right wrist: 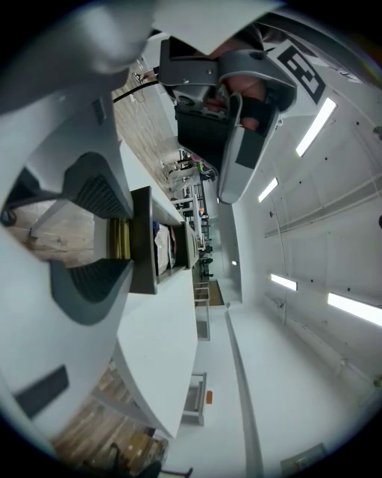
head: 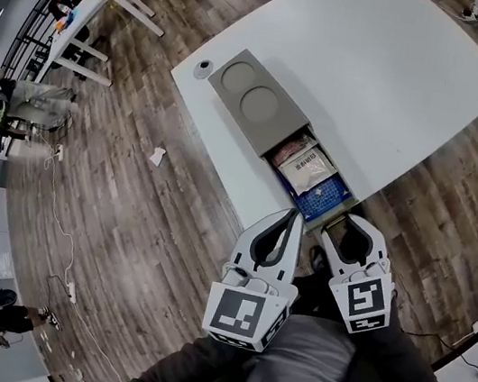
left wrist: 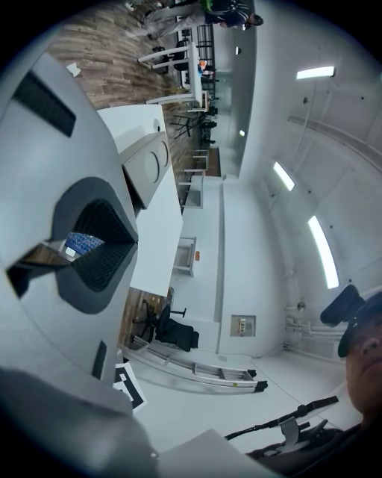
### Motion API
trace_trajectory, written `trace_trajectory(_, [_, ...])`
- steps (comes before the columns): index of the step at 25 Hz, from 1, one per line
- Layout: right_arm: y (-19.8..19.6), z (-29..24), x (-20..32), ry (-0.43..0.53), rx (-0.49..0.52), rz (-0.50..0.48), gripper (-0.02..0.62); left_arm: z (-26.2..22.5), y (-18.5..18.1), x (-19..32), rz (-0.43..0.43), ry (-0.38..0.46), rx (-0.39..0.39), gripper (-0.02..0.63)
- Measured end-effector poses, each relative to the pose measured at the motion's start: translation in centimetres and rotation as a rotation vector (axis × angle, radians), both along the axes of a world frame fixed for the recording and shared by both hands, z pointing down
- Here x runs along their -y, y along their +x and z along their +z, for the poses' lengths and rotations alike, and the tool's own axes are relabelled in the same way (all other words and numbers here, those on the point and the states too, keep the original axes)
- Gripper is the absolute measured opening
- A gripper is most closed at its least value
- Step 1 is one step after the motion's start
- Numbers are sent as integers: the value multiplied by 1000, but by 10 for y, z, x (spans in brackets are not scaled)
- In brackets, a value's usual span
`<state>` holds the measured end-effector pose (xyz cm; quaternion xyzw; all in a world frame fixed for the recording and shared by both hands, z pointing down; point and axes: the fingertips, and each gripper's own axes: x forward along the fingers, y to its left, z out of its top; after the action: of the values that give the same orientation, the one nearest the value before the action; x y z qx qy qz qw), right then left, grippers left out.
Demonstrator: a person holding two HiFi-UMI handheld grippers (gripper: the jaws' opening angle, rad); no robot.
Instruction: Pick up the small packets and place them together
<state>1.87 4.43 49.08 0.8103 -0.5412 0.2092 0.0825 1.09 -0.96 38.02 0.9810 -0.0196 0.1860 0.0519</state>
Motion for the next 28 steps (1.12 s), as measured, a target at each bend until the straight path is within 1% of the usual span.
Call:
trace_trajectory(13, [-18,10,-34,-2,9,12,173,-5,5,-27,72,11,-12,3])
trace_trajectory(17, [-19,10,-35,5,13,7,173,-9,5,-31,80,14,-18,3])
trace_trajectory(21, [-19,11,-35,31,15,5,174,-11,4,-32,80,14,-21,3])
trace_trajectory(26, [-20,12,-33,79,120,-24,177,-14,5,-29,67,8,-28,3])
trace_trajectory(28, [-20,8,-34,75,132,-45,201,-18,7,-29,65,4,-33,3])
